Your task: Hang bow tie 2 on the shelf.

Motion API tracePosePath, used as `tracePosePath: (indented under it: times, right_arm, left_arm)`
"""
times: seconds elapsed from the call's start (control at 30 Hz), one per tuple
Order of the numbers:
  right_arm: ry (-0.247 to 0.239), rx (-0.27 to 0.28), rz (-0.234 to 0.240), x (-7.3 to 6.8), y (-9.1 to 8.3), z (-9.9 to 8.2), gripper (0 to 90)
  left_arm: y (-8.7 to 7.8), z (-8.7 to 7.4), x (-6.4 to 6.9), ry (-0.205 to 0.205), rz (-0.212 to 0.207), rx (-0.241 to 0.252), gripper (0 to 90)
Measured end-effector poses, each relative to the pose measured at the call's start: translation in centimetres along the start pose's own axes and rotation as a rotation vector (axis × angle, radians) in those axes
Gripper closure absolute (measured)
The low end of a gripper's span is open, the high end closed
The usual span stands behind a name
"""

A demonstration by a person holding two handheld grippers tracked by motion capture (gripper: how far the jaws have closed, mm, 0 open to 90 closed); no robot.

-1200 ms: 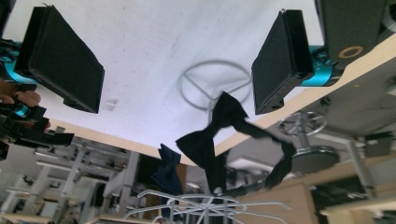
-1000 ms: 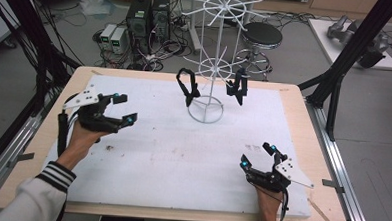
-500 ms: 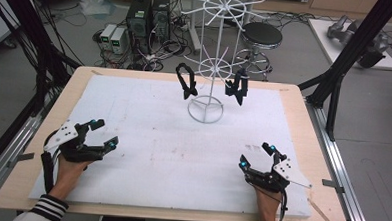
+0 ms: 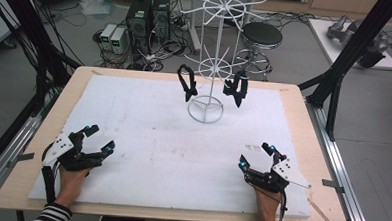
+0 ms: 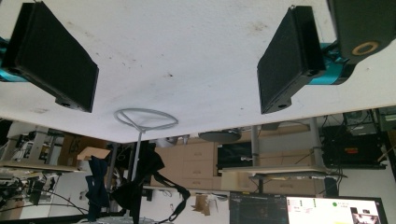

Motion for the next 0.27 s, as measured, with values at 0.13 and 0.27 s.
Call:
tracePosePath:
  times: [0.13,0.27]
  right_arm:
    - [-0.001,-0.002,0.0,-0.01,0.0,-0.01,10.7]
    - [-0.004,0.002,-0.002,0.0,0.01,-0.01,10.7]
  left_arm:
    - [-0.03,0.01,0.18,0.013,0.01,0.0,13.0]
    - [-0.05,0.01,0.25,0.017,0.015,0.004,13.0]
Point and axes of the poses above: each handheld gripper's, and its own axes: y roughly forward along the jaws, z roughly out of its top, x roughly to its right, the point moved 1 cm from there along y, roughly forward along the jaws, and after that the axes turned 15 degrees about y, right-handed, at the moved point
